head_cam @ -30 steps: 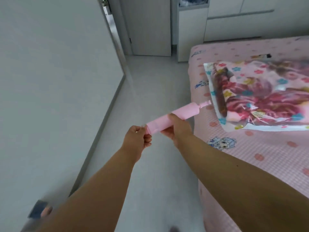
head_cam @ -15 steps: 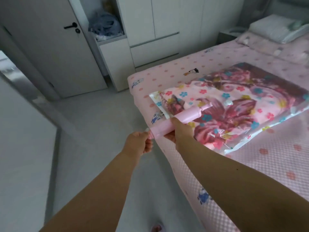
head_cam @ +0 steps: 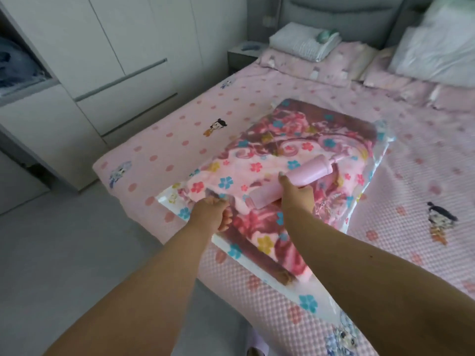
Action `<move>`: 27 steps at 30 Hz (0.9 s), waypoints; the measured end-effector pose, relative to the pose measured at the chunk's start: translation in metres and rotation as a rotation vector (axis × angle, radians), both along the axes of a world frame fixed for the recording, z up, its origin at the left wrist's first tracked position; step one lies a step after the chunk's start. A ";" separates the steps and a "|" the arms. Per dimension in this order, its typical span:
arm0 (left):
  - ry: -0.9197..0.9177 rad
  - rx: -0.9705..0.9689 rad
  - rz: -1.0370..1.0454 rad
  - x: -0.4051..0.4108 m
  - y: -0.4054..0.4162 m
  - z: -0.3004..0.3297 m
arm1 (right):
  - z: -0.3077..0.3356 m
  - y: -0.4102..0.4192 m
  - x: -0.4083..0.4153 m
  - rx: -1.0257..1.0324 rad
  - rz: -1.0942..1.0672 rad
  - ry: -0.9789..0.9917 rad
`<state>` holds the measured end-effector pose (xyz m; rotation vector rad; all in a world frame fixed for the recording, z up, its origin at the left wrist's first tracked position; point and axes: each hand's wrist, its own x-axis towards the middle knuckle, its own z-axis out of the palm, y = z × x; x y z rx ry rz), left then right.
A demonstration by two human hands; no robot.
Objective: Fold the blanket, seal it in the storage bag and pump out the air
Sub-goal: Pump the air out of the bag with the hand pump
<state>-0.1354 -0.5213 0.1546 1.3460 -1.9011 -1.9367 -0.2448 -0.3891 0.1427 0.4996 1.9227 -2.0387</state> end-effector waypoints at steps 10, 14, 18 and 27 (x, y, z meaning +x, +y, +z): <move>0.016 -0.073 -0.345 -0.153 -0.052 -0.001 | -0.001 -0.016 -0.114 0.101 -0.314 0.028; 0.010 -0.085 -0.525 -0.200 -0.054 -0.008 | -0.001 -0.015 -0.138 0.152 -0.408 0.009; 0.024 -0.135 -0.723 -0.241 -0.055 -0.015 | 0.000 -0.010 -0.153 0.145 -0.526 0.025; 0.025 -0.577 -1.264 -0.299 -0.049 -0.046 | -0.013 -0.004 -0.155 0.153 -0.783 0.021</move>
